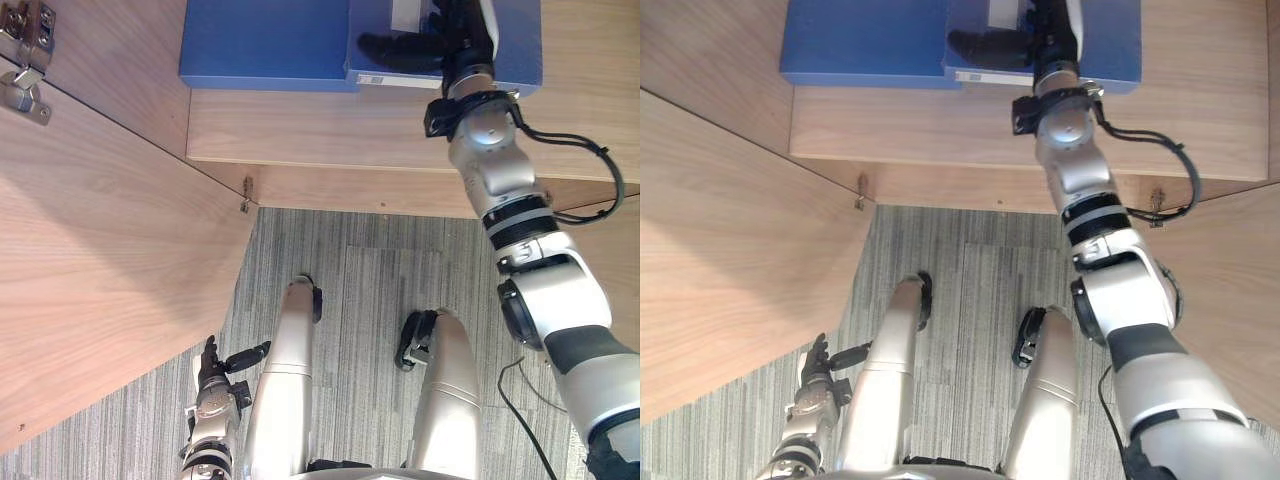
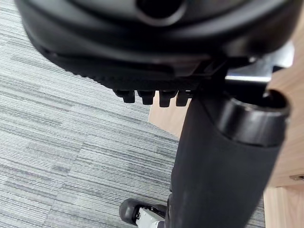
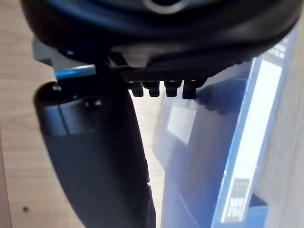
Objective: Walk over to the cabinet, pick up the folder, carry it to the office cabinet, place the folder inside the office cabinet, then close the office cabinet door
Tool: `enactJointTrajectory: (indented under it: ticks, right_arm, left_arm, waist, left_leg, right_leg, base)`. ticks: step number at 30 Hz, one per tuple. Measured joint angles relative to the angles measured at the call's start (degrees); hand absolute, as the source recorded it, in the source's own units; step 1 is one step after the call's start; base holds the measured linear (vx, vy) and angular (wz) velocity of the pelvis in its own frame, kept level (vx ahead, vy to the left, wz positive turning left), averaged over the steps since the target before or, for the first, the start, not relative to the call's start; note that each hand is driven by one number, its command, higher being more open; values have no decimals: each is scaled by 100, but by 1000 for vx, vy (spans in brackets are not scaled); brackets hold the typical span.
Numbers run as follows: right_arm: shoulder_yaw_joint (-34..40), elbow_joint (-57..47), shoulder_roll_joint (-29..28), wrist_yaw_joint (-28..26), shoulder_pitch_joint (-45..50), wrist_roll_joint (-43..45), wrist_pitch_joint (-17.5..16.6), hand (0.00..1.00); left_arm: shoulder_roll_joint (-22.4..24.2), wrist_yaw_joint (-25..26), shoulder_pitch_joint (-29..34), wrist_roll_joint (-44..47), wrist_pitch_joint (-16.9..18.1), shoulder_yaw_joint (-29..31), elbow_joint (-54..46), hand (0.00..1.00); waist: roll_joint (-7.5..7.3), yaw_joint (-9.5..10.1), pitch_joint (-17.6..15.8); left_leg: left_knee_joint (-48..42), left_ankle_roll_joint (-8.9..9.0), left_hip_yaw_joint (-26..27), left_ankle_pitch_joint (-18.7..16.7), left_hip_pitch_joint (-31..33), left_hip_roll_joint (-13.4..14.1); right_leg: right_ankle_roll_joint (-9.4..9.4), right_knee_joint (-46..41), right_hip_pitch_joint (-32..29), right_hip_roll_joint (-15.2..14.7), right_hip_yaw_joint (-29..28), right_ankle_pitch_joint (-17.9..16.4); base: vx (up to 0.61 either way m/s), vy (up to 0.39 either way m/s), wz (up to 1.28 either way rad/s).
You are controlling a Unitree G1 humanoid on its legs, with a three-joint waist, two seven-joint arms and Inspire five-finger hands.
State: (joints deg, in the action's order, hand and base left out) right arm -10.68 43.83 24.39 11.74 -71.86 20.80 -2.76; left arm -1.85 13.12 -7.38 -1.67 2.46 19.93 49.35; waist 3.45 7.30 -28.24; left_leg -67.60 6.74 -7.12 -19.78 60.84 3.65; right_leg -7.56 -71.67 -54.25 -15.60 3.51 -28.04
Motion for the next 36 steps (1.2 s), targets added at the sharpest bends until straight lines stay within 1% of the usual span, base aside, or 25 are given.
enactJointTrajectory:
  ticks: [1,8,10,11,12,16,19,21,26,28,30,33,34,35,36]
  right_arm:
    - [50,187,129,-47,-49,169,-32,100]
    - [46,828,572,-177,-173,178,-109,100]
    - [43,1041,751,-177,-173,151,-82,100]
    - [45,1202,792,-172,-169,133,-6,100]
    - [71,1309,813,-145,-136,121,-51,100]
    - [52,1333,968,-148,-85,-346,-6,100]
    - [61,1332,1031,-166,-34,-851,-6,100]
    - [79,1330,1084,-166,4,-941,-7,100]
    - [391,1317,1130,-140,114,-876,-8,100]
    - [493,1247,1109,-94,142,-555,-18,100]
    - [502,939,1003,32,231,-332,11,100]
    - [659,-240,651,321,749,-271,60,100]
    - [677,-823,553,494,992,-438,94,100]
    - [726,-1848,396,741,1399,-791,104,100]
    - [726,-2243,357,824,1551,-1030,116,100]
  left_arm:
    - [0,-9,12,1,1,-74,41,100]
    - [0,-72,20,6,-2,-82,158,100]
    - [0,-81,20,6,-1,-81,158,100]
    - [-2,-91,19,6,-1,-79,158,100]
    - [-3,-100,20,6,-1,-78,162,100]
    - [-2,-118,-15,8,-3,-75,209,100]
    - [-3,-141,-62,6,-3,-68,207,100]
    - [-4,-178,-79,6,-2,-48,203,100]
    - [0,-210,-83,6,-3,122,208,100]
    - [3,-210,-82,6,-3,153,209,100]
    - [5,-204,-83,7,-4,180,210,100]
    - [38,-189,-104,8,-4,171,194,100]
    - [56,-175,-122,7,-8,161,177,100]
    - [95,-147,-172,4,-9,158,135,100]
    - [106,-120,-207,-3,-10,153,131,100]
  waist:
    - [2,1,-1]
    - [12,-10,-5]
    - [15,-24,-4]
    - [15,-25,-4]
    - [16,-30,-4]
    - [29,-89,1]
    - [33,-125,4]
    - [34,-122,4]
    - [39,-125,7]
    - [61,-123,20]
    - [64,-131,22]
    - [64,-154,22]
    - [63,-155,22]
    - [63,-157,22]
    - [63,-157,22]
  left_leg:
    - [-3,-15,6,9,1,-31]
    - [-6,-37,16,22,3,-85]
    - [-6,-50,32,27,3,-113]
    - [-6,-54,34,26,3,-115]
    - [-8,-56,36,26,4,-116]
    - [-17,-60,38,24,2,-110]
    - [-21,-63,45,23,0,-110]
    - [-21,-67,46,23,0,-112]
    - [-21,-72,56,22,-3,-109]
    - [-20,-73,60,21,-5,-100]
    - [-20,-78,73,18,-14,-46]
    - [-1,-83,101,12,-20,69]
    - [9,-83,116,12,-20,95]
    - [25,-81,137,11,-21,118]
    - [31,-81,143,11,-24,124]
  right_leg:
    - [-10,-19,0,-28,-3,-8]
    - [-19,-29,3,-76,-14,-12]
    - [-33,-34,5,-107,-22,-18]
    - [-35,-31,7,-108,-23,-18]
    - [-36,-30,6,-108,-24,-17]
    - [-37,-35,6,-101,-34,-17]
    - [-41,-35,6,-101,-36,-15]
    - [-43,-32,6,-102,-36,-14]
    - [-49,-25,6,-98,-45,-9]
    - [-56,-16,6,-86,-52,-3]
    - [-58,14,5,-33,-65,19]
    - [-44,99,-13,82,-82,85]
    - [-39,113,-28,104,-94,97]
    - [-31,118,-59,124,-118,107]
    - [-29,118,-64,130,-126,108]
  base:
    - [3,-2,8]
    - [10,-2,3]
    - [27,-1,4]
    - [0,0,0]
    - [0,0,0]
    - [0,0,0]
    - [0,0,0]
    - [0,0,0]
    - [7,-1,0]
    - [26,-7,-4]
    - [5,-1,-13]
    - [22,0,-19]
    - [38,-6,-14]
    - [31,-6,-11]
    - [29,-9,-8]
